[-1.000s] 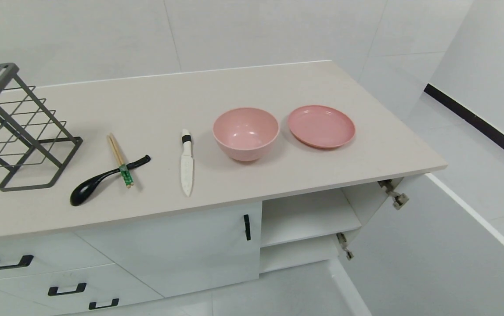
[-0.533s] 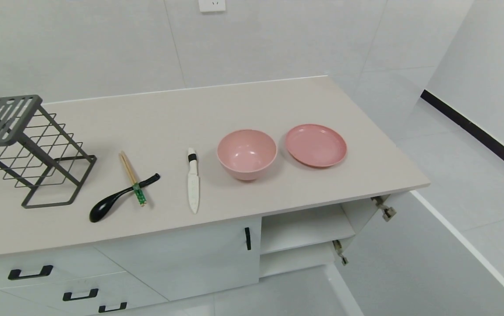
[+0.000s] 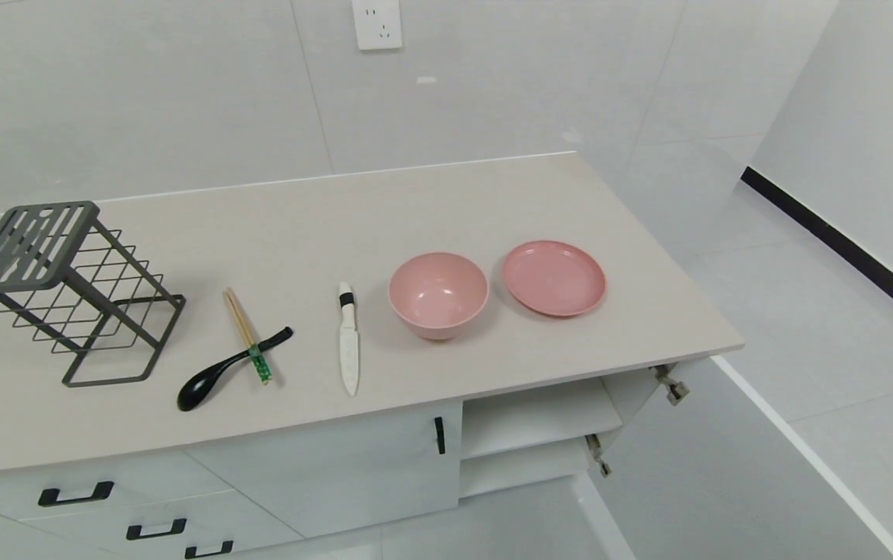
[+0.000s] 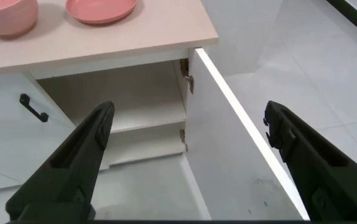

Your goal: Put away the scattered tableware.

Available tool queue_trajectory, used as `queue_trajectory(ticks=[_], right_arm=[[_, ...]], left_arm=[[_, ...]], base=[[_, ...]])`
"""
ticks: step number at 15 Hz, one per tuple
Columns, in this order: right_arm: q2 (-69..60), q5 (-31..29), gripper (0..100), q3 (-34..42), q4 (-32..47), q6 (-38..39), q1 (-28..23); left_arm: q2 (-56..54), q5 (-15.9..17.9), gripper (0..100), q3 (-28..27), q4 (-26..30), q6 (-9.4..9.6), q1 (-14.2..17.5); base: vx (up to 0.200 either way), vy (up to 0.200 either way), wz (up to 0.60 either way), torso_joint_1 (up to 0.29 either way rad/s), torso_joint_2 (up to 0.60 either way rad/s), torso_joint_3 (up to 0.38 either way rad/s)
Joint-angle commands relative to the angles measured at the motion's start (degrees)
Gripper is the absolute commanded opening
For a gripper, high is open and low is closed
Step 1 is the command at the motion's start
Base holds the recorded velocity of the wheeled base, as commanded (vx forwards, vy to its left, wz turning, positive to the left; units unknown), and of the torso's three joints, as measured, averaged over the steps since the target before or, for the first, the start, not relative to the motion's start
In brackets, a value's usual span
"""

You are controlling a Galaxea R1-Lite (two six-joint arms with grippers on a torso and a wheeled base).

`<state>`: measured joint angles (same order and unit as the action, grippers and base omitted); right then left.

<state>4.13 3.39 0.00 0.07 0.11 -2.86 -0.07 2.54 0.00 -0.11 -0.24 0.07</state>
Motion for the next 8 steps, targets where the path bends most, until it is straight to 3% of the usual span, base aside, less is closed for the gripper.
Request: queue_trajectory(ticks=[1,8], right_arm=[[0.1,0.0,100,0.0,0.0,0.0,0.0],[0.1,0.0,100,0.0,0.0,-0.1,0.0]], left_arm=[[0.1,0.0,100,0.0,-0.1,-0.11,0.0],[0.1,-0.1,100,0.0,0.0,-0.2,0.0]], base=[[0.2,0.0,0.0,0.002,-0.03,-0.007],[0.0,0.0,0.0,0.0,0.0,0.0]])
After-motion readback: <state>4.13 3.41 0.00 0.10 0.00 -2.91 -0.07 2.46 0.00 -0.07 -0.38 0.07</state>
